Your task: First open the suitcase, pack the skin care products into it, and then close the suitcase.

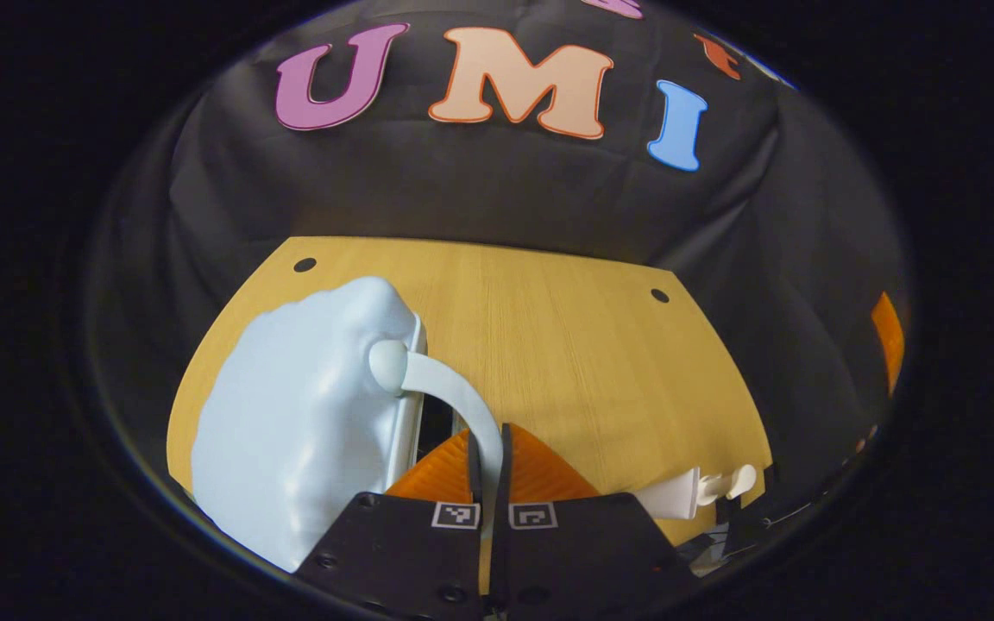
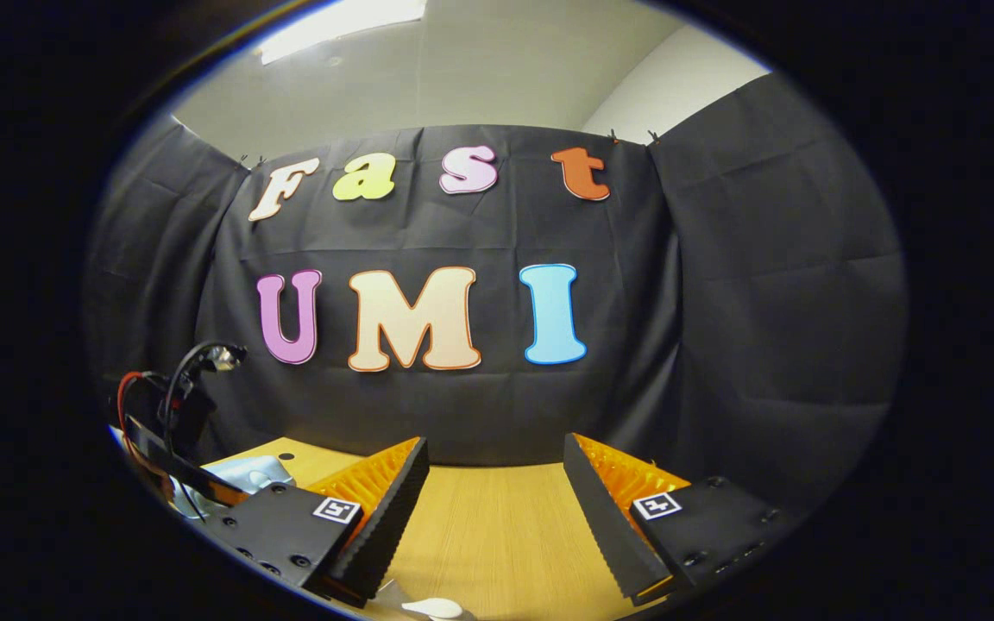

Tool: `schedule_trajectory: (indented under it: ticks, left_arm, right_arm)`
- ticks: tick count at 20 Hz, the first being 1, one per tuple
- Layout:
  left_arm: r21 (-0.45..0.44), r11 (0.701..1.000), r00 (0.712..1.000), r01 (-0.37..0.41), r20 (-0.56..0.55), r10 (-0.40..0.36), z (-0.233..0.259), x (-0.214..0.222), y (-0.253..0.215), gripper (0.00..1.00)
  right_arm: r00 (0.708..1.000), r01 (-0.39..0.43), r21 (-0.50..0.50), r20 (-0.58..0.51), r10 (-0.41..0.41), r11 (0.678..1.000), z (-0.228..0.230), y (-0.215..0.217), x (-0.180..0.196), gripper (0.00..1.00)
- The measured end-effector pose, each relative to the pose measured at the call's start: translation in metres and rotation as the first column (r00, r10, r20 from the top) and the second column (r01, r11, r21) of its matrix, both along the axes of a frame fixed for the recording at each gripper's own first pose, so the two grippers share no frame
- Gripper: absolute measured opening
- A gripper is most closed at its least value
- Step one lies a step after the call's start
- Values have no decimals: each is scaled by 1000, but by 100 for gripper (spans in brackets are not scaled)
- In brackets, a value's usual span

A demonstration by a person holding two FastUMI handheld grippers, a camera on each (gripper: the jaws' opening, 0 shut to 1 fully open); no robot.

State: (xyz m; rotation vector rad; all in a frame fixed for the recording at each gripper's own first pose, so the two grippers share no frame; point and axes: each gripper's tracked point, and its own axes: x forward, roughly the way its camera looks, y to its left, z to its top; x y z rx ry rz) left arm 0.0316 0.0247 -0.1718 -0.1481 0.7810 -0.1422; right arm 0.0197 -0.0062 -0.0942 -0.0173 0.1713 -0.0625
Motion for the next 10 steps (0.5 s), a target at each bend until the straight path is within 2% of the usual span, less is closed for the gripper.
schedule_trajectory:
  ticks: [4,10]
  left_arm:
    - [-11,1000,999,-14,53,15,32,11,31,0]
    - [30,999,993,-22,119,18,68,26,89,0]
  right_arm:
    - [1000,2,-17,-11,-3,1000,-2,7,7,98]
    - [1000,20,-30,-5,-20,999,-1,19,15,98]
